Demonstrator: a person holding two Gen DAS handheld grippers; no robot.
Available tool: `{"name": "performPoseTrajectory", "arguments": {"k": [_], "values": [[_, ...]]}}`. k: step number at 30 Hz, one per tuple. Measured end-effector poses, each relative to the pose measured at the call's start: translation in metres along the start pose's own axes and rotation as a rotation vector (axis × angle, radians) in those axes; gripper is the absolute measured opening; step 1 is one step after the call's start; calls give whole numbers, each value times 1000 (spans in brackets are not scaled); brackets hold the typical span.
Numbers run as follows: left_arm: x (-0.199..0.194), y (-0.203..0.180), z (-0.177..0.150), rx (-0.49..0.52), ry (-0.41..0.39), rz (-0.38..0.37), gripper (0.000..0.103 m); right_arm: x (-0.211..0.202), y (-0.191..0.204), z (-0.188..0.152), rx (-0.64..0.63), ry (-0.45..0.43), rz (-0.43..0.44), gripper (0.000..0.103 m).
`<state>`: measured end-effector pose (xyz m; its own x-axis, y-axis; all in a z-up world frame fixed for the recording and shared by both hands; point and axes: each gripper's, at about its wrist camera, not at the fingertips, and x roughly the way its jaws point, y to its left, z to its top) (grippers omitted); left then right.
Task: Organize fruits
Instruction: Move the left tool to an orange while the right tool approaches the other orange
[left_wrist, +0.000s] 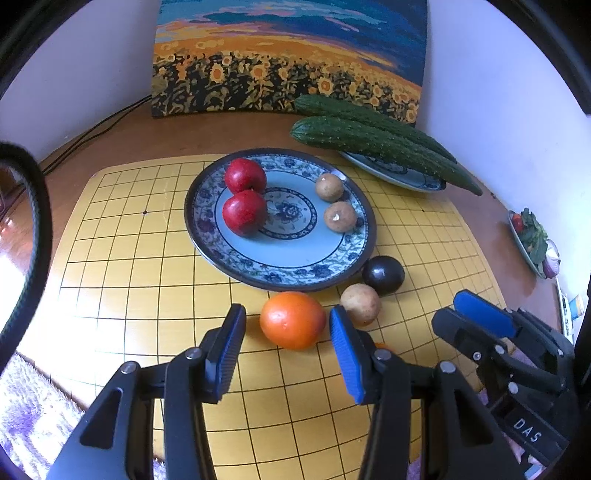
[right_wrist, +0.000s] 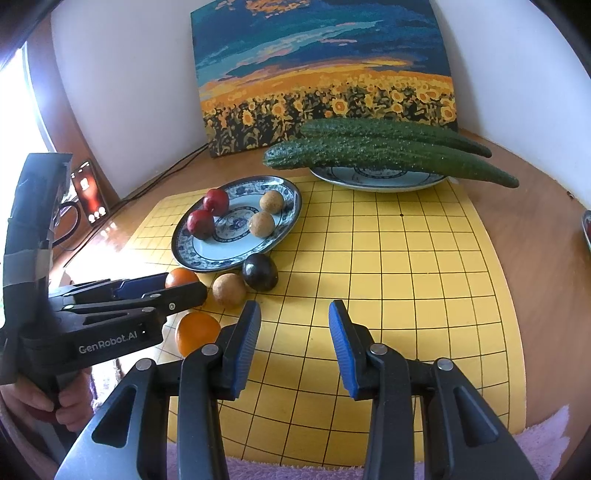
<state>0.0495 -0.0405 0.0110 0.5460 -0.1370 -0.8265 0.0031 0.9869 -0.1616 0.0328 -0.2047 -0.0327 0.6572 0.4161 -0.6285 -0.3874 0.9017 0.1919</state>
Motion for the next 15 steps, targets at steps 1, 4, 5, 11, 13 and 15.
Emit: {"name": "performPoseTrajectory", "arguments": {"k": [1, 4, 5, 11, 13, 15], "values": [[0, 0, 0, -1, 0, -1, 49, 0, 0, 0, 1, 2, 0, 40], [1, 1, 0, -6, 0, -9, 45, 2, 1, -1, 2, 9, 0, 40], [1, 1, -1, -7, -2, -13, 42, 3, 1, -1, 2, 10, 0, 40], [-2, 4, -2, -5, -4, -31, 37, 2, 3, -2, 1, 11, -3, 40], [-4, 5, -4, -7, -4, -32, 37, 2, 5, -2, 2, 11, -4, 40], [-8, 7, -6, -9, -5, -33, 37, 1, 6, -3, 12, 8, -5, 40]]}}
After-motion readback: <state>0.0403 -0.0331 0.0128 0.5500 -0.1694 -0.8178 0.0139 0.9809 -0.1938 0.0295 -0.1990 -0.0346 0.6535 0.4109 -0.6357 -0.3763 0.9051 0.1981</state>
